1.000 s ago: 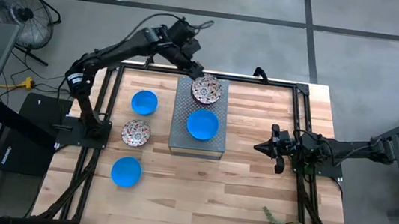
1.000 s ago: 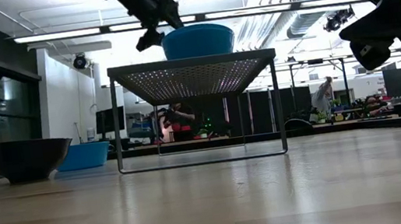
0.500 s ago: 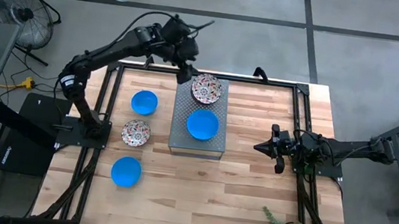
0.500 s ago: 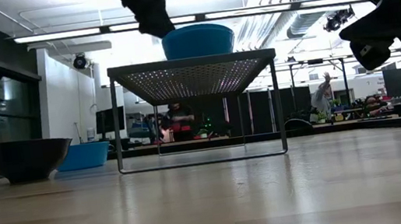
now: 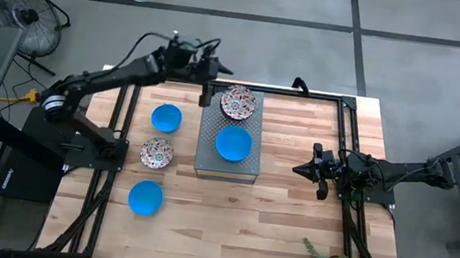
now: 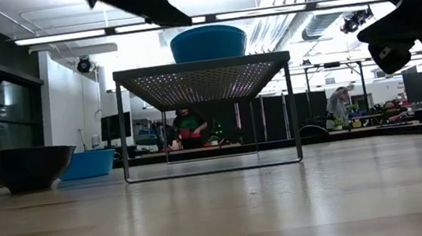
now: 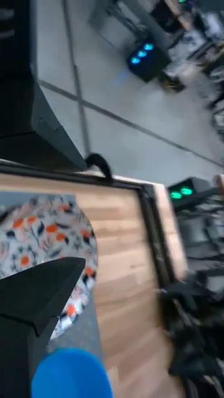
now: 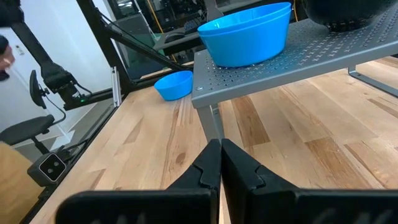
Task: Pick & Place Mini bowls
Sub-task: Stack the white patterned bowl on the white patterned bowls on the shelf
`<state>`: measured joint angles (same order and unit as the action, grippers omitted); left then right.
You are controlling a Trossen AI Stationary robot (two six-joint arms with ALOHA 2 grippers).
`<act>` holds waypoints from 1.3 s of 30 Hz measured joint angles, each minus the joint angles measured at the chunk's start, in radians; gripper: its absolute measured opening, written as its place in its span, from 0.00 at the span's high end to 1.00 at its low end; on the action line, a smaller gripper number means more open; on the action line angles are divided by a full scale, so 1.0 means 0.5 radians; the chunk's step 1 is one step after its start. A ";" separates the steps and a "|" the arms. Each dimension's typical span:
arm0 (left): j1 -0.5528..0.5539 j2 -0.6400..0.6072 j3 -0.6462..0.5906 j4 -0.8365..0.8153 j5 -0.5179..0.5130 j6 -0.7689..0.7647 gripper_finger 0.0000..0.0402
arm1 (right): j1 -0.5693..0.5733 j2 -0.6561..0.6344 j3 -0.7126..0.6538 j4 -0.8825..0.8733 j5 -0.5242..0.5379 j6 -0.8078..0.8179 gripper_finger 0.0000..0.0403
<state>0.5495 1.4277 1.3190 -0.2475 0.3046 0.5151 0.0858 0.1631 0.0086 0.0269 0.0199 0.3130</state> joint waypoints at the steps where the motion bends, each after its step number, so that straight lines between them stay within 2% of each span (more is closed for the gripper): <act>1: 0.000 -0.042 -0.106 0.120 0.041 -0.027 0.43 | 0.000 0.000 0.000 0.000 0.000 0.000 1.00; 7: 0.060 -0.205 -0.564 0.607 0.221 -0.142 0.43 | 0.000 0.000 0.000 0.000 0.000 0.000 1.00; 12: 0.122 -0.247 -0.727 0.685 0.306 -0.187 0.43 | 0.000 0.000 0.000 0.000 -0.001 0.000 1.00; 21: 0.119 -0.249 -0.763 0.722 0.435 -0.093 0.43 | 0.000 0.000 0.000 0.000 -0.002 0.000 1.00; 39: 0.118 -0.131 -0.764 0.759 0.472 -0.043 0.43 | 0.000 0.000 0.000 0.000 -0.002 0.000 1.00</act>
<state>0.6086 1.3621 0.9371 0.1318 0.5407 0.4934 0.0859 0.1632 0.0086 0.0269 0.0189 0.3130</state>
